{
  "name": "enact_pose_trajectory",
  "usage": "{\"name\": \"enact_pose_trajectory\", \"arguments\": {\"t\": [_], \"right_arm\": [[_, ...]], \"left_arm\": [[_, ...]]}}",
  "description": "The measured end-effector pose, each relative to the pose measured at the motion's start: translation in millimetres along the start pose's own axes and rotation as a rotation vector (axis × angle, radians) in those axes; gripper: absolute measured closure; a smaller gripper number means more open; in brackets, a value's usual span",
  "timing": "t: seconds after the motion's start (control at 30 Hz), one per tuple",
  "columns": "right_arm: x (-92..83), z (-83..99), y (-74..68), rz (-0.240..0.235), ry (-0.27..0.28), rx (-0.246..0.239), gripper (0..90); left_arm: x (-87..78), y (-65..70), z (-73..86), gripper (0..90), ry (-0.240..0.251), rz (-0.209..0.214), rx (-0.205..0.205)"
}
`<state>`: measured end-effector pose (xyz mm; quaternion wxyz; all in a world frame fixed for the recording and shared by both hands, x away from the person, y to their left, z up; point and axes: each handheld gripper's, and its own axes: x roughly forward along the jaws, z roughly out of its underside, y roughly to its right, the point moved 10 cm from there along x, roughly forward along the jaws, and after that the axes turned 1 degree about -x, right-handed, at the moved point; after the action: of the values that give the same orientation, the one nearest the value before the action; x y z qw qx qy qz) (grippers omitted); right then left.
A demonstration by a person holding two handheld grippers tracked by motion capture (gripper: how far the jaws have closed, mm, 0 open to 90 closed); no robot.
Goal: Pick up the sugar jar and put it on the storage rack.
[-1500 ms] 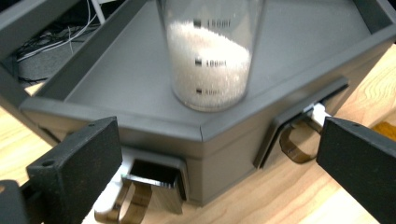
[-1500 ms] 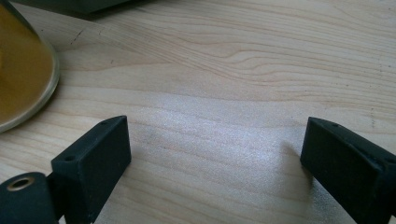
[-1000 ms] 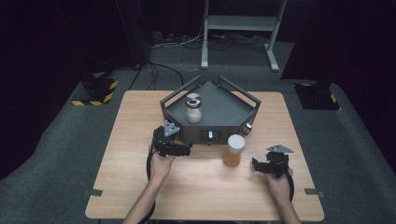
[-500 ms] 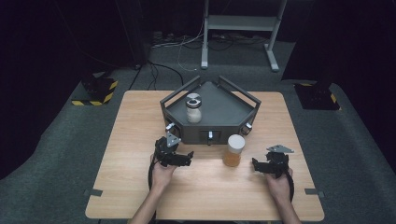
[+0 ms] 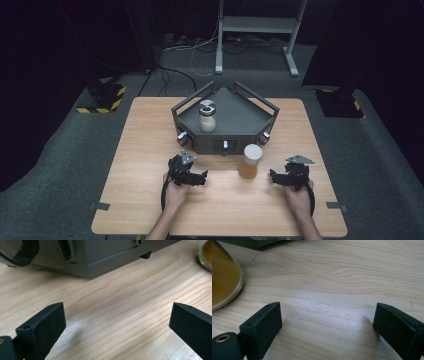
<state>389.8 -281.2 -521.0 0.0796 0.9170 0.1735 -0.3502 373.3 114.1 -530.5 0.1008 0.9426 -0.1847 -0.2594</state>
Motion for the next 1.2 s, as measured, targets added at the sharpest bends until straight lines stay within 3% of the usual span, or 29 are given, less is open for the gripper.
{"name": "enact_pose_trajectory", "arguments": {"t": [1.0,1.2], "right_arm": [[0.0,0.0,-0.1,0.0,0.0,0.0,8.1],[-0.1,0.1,-0.2,0.001,0.0,0.0,8.2]], "left_arm": [[9.0,-3.2,5.4,2.8,-0.014,-0.096,-0.01],[9.2,-3.3,5.4,2.8,-0.012,-0.094,-0.015]]}}
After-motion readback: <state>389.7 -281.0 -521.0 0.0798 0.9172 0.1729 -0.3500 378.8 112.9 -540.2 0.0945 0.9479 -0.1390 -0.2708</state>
